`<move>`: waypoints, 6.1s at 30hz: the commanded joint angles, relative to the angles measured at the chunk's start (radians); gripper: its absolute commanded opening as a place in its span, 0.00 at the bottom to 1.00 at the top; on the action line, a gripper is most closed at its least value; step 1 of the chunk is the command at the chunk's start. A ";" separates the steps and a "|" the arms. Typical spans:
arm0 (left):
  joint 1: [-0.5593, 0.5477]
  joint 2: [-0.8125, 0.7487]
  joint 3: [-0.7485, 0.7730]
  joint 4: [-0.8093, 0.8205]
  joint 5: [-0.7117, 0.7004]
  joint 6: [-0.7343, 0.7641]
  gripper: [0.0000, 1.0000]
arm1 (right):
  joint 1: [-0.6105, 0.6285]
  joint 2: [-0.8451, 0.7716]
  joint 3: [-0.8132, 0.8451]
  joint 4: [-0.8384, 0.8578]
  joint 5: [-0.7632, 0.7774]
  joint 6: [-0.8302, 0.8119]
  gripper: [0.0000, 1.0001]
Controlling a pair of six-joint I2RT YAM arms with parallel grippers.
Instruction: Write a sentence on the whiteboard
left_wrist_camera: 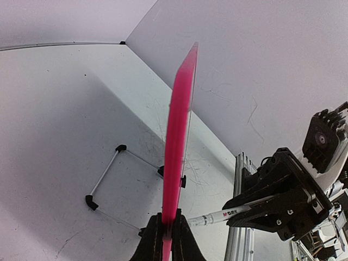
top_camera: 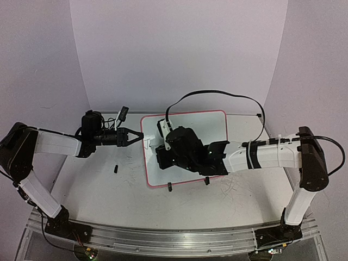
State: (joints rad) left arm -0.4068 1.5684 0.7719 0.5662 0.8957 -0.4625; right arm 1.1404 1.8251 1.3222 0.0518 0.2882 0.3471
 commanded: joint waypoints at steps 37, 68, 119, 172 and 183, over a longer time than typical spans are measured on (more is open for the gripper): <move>-0.002 -0.046 0.030 0.050 0.036 -0.013 0.00 | -0.003 -0.025 0.014 0.008 0.128 0.013 0.00; -0.003 -0.049 0.028 0.051 0.034 -0.012 0.00 | -0.002 0.045 0.067 0.011 0.051 0.004 0.00; 0.001 -0.050 0.026 0.050 0.029 -0.010 0.00 | 0.010 -0.024 0.006 0.056 0.106 -0.060 0.00; 0.000 -0.042 0.029 0.050 0.034 -0.014 0.00 | 0.012 -0.064 -0.081 -0.001 0.113 0.042 0.00; 0.000 -0.044 0.028 0.050 0.034 -0.015 0.00 | 0.012 -0.072 -0.098 -0.006 0.113 0.058 0.00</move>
State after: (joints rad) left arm -0.4068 1.5570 0.7719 0.5655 0.8944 -0.4633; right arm 1.1576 1.7894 1.2521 0.0818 0.3744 0.3890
